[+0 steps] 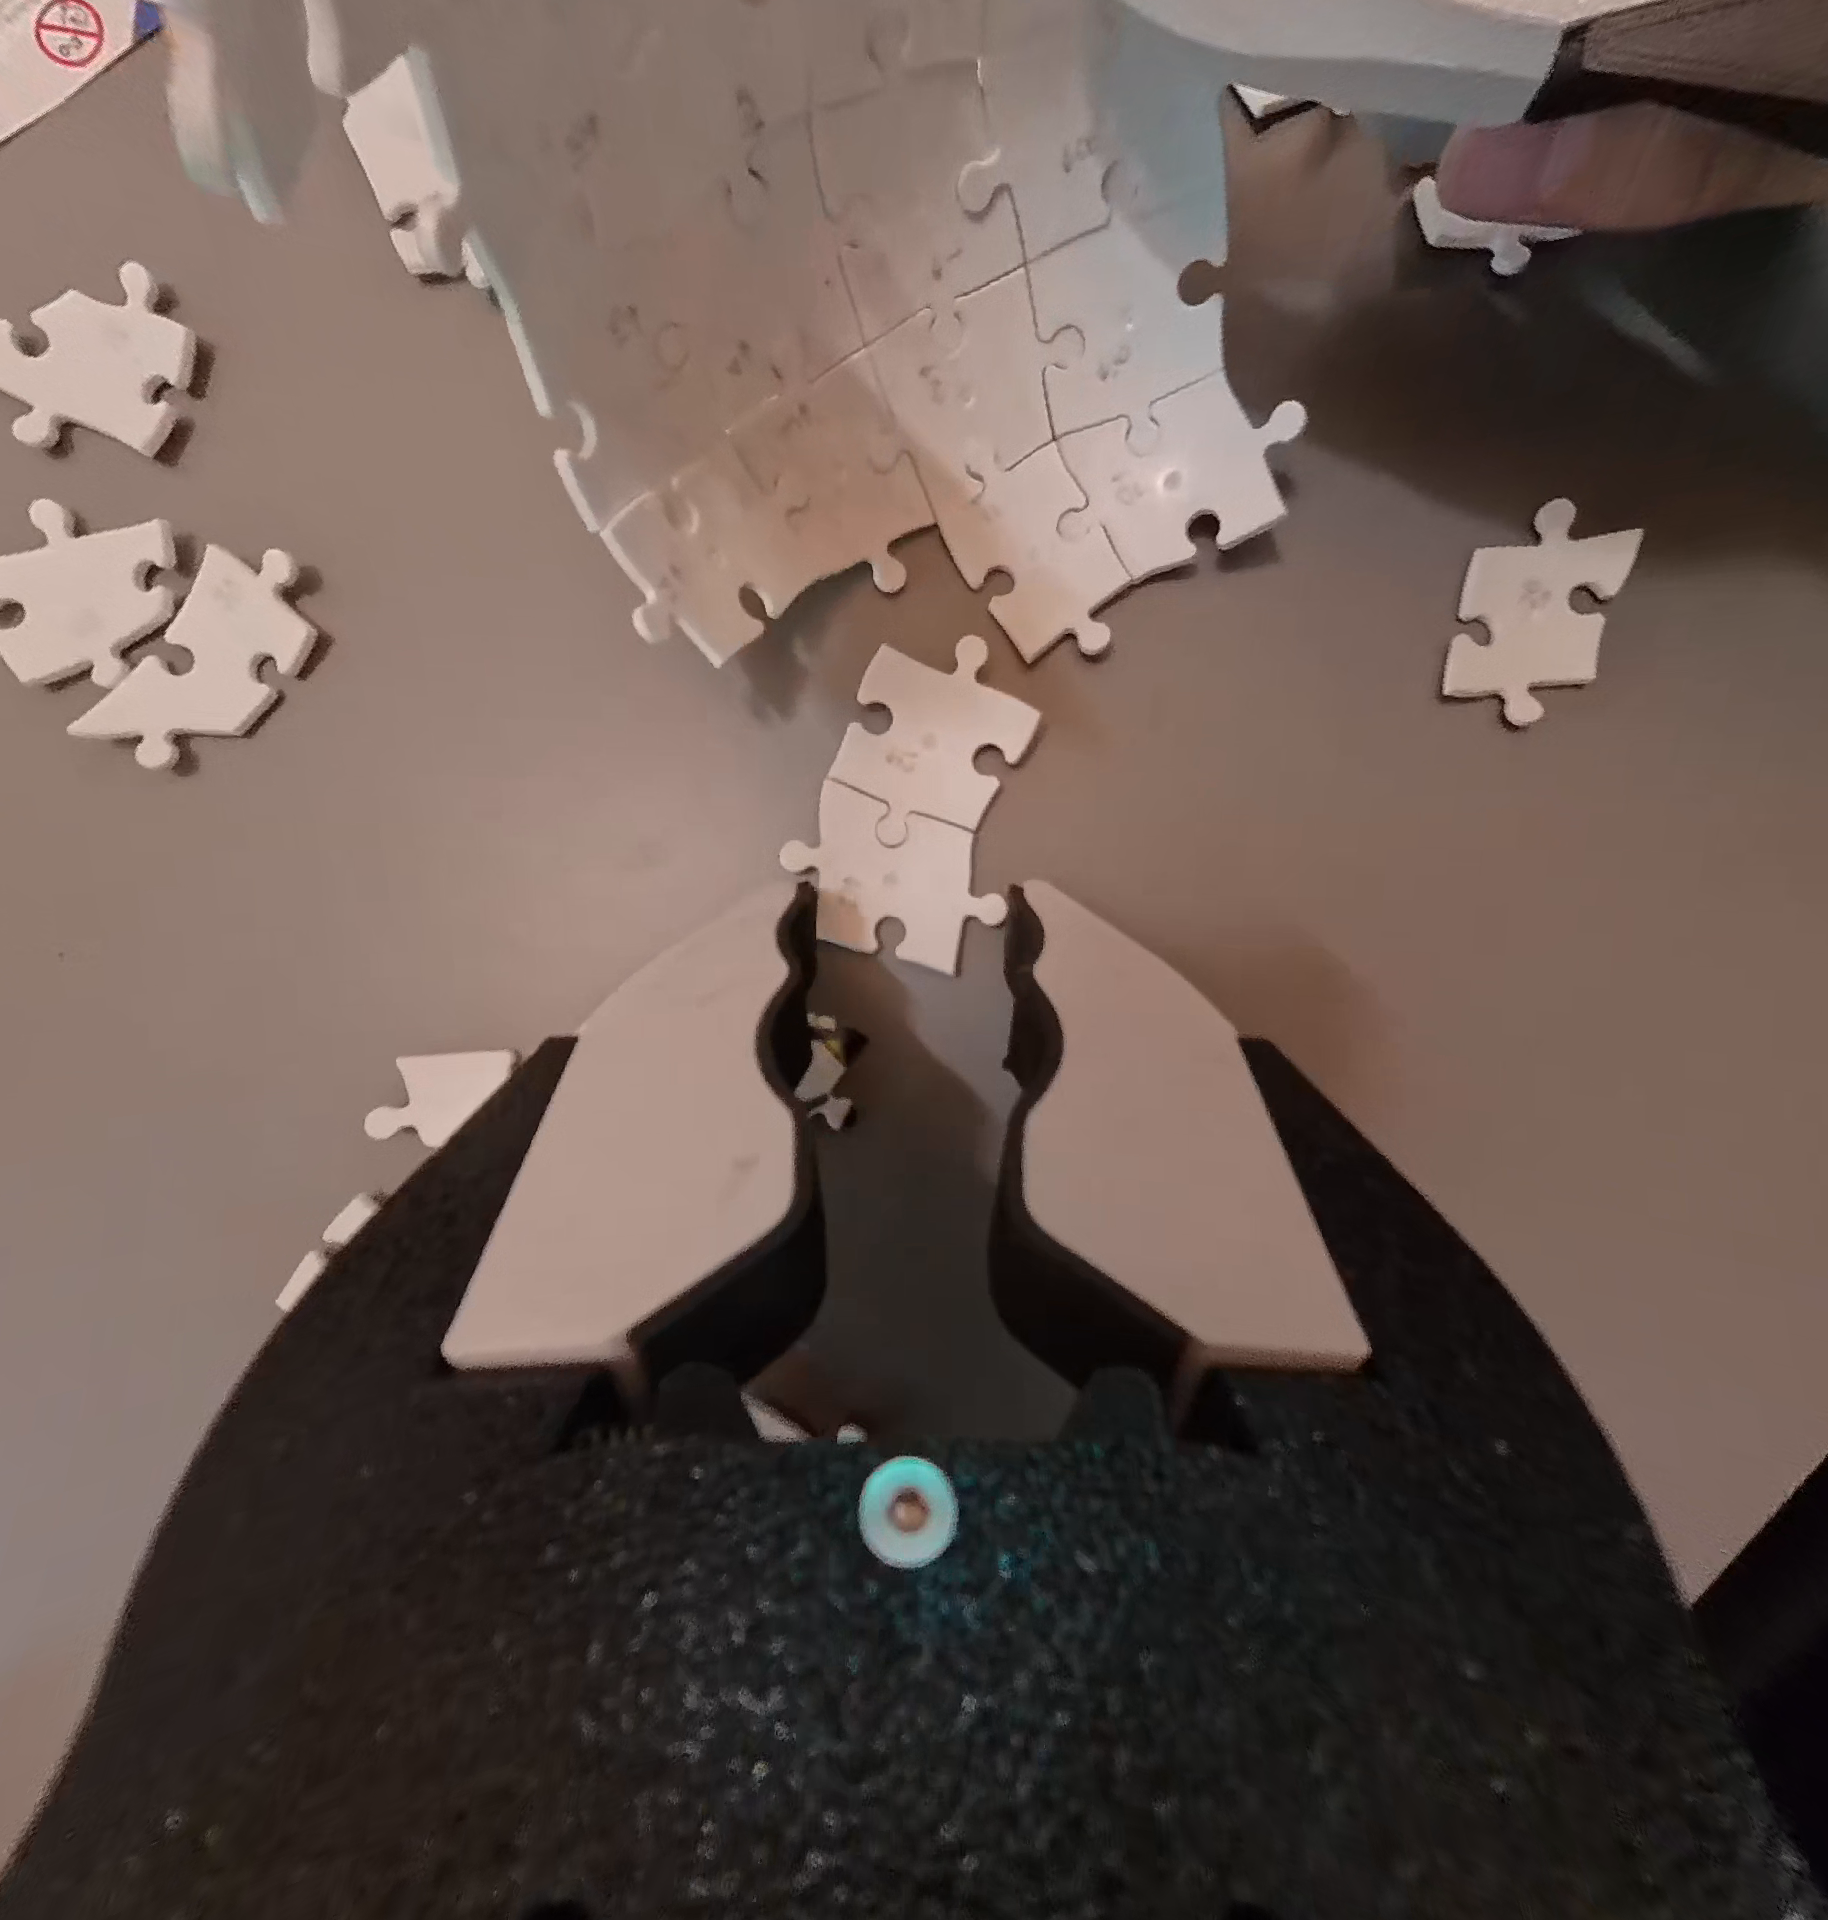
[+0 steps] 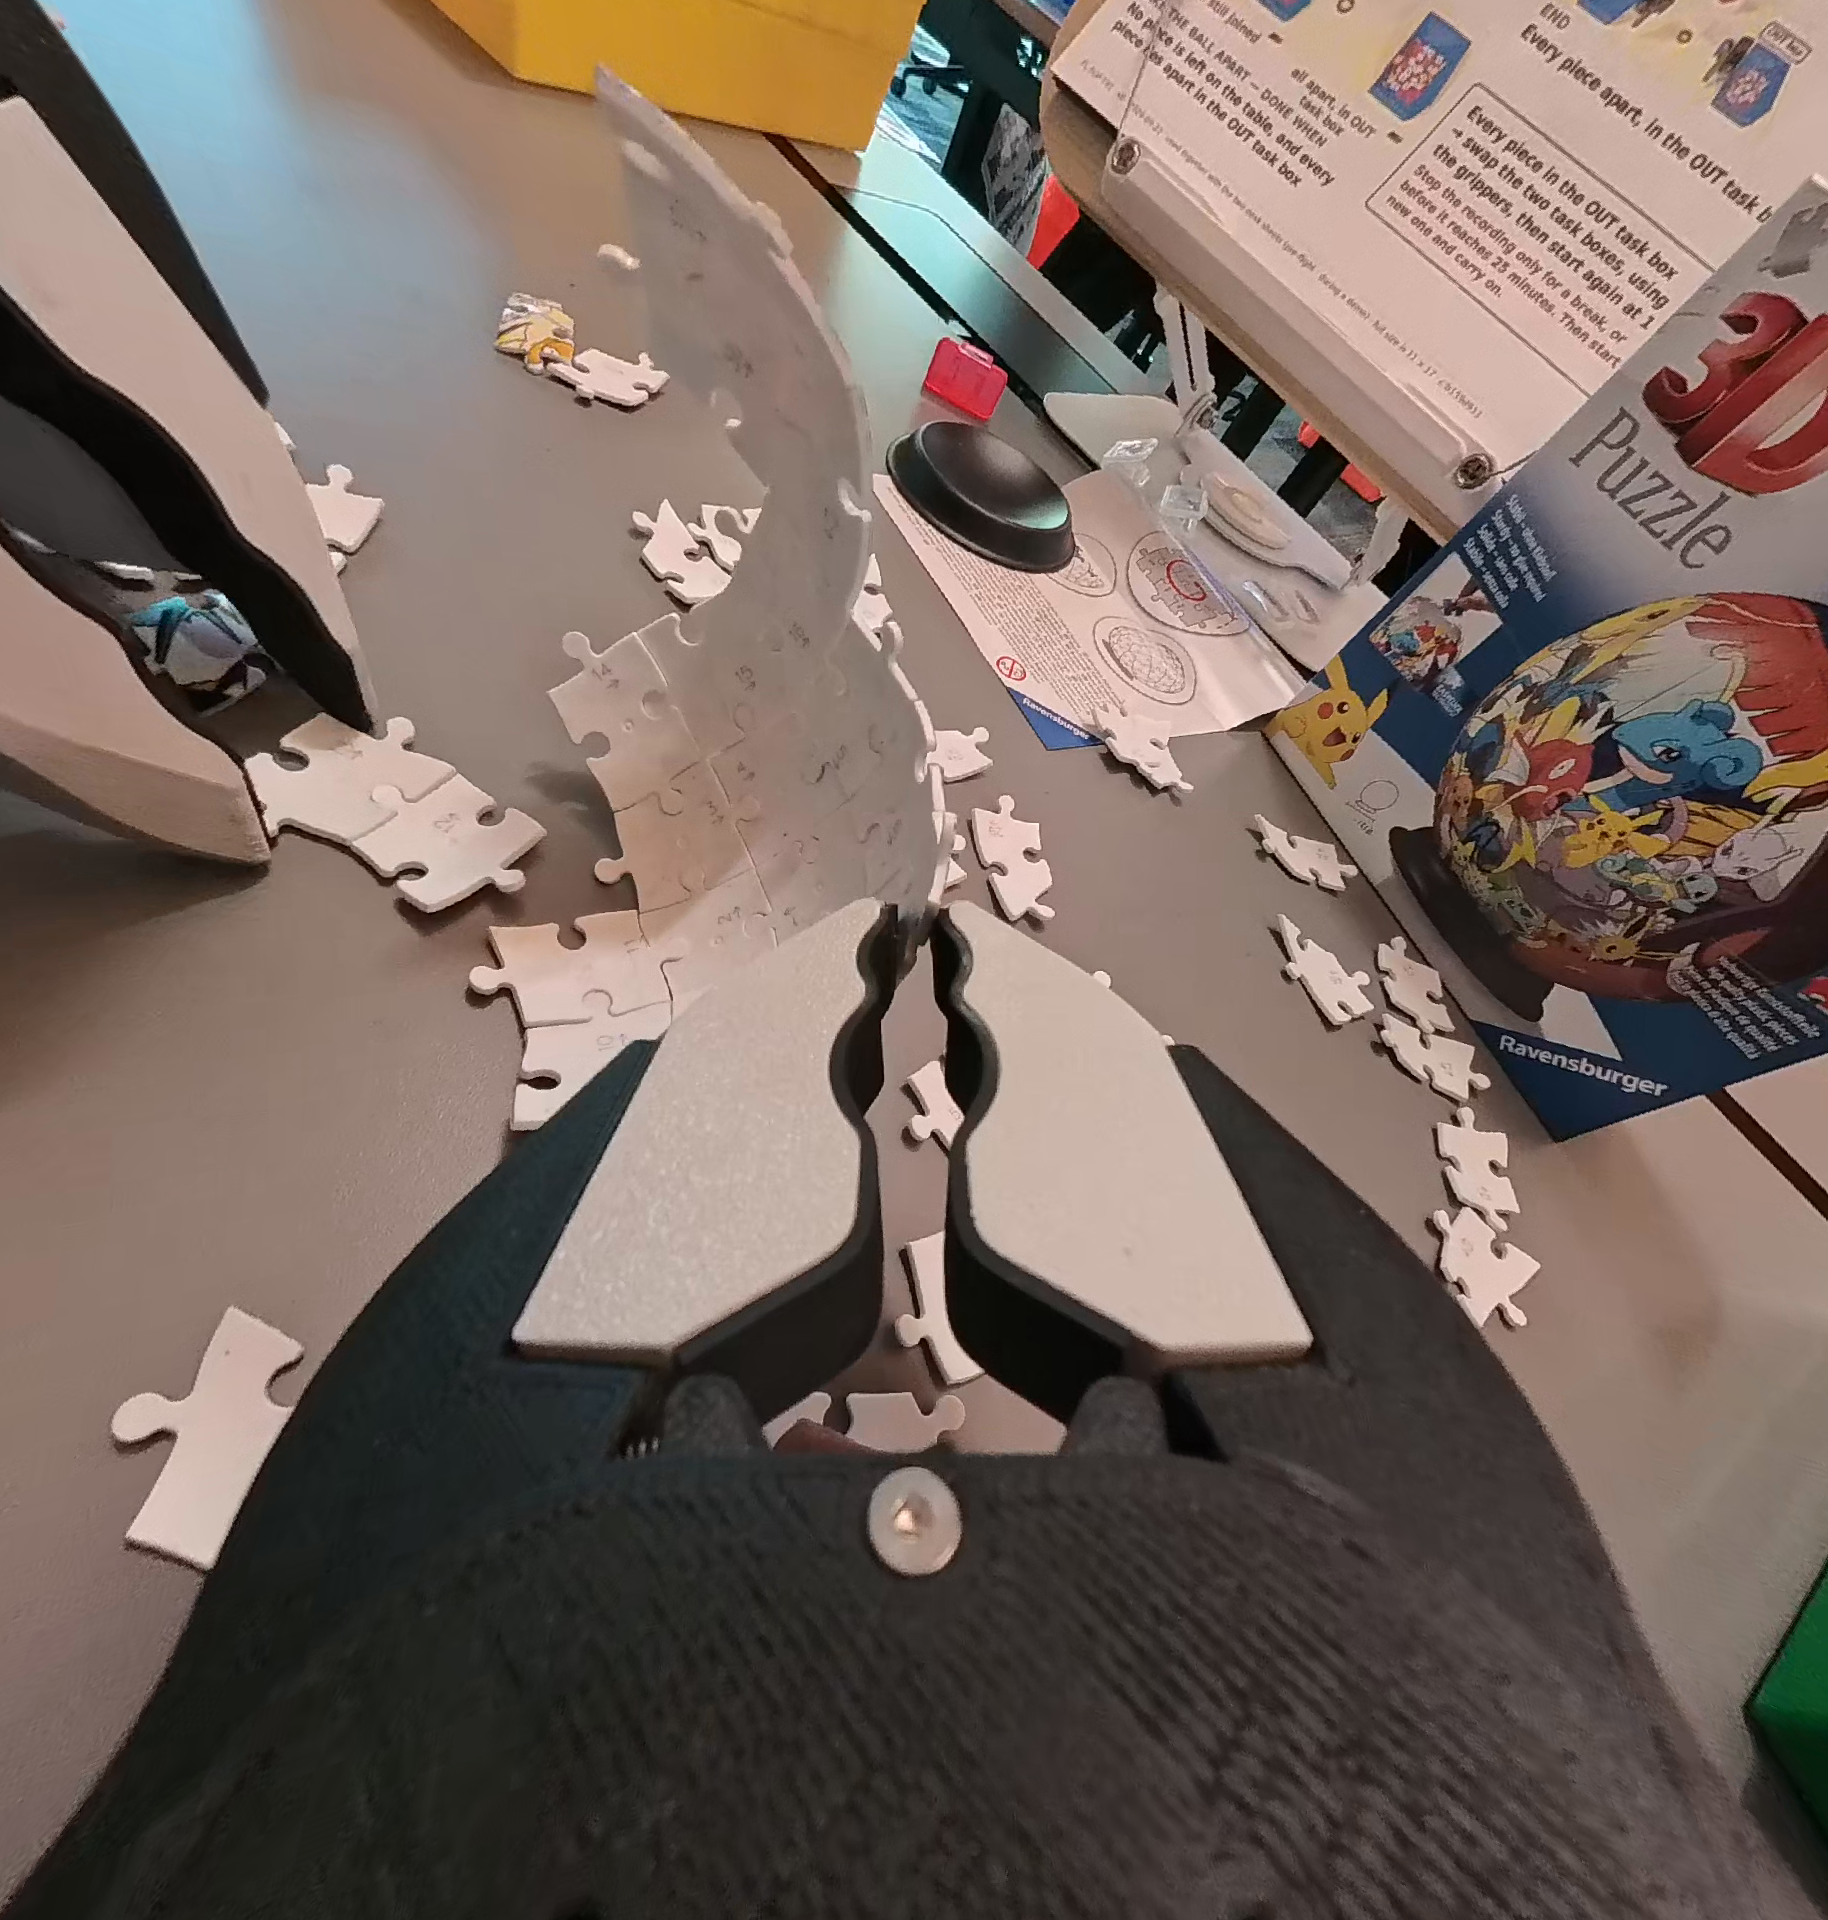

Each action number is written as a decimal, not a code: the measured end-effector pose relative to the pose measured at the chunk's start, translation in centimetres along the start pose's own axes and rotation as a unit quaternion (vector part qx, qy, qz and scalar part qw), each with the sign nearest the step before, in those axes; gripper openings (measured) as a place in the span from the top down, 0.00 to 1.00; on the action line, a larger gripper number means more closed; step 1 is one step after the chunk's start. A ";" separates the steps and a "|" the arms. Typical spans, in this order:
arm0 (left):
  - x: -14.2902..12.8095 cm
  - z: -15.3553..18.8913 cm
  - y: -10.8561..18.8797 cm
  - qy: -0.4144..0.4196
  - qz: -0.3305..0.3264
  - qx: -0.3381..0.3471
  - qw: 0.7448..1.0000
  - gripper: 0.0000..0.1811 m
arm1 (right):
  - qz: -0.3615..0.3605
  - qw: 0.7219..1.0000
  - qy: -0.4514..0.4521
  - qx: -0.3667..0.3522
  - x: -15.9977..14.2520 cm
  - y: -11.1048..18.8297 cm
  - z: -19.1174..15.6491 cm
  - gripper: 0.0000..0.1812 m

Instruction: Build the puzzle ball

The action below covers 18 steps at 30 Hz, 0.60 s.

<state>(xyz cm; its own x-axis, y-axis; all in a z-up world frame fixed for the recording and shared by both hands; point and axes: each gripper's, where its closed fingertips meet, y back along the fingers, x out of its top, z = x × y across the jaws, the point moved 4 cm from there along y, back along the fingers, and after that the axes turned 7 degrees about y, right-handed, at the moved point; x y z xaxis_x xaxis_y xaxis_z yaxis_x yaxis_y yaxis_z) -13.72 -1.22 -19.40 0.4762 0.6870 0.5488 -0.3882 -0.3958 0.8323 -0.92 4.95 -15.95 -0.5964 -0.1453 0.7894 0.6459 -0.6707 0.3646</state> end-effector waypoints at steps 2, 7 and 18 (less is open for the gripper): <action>0.0 -0.1 0.0 -0.002 0.007 -0.002 1.000 0.81 | 0.000 1.000 -0.001 0.000 0.0 0.0 0.0 0.96; 0.0 -0.1 0.2 -0.056 0.021 0.013 0.998 0.81 | 0.001 1.000 0.002 0.001 0.0 0.0 0.0 0.96; 2.0 0.1 0.6 -0.254 0.041 0.078 0.963 0.81 | 0.002 1.000 0.001 0.003 0.0 0.0 0.0 0.96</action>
<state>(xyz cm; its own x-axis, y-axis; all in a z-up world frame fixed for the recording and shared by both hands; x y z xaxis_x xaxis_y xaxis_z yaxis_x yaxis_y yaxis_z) -12.96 -0.14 -17.82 0.7892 0.2791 0.5470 -0.3356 -0.5499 0.7648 -0.91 4.93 -15.95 -0.5949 -0.1493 0.7898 0.6510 -0.6658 0.3645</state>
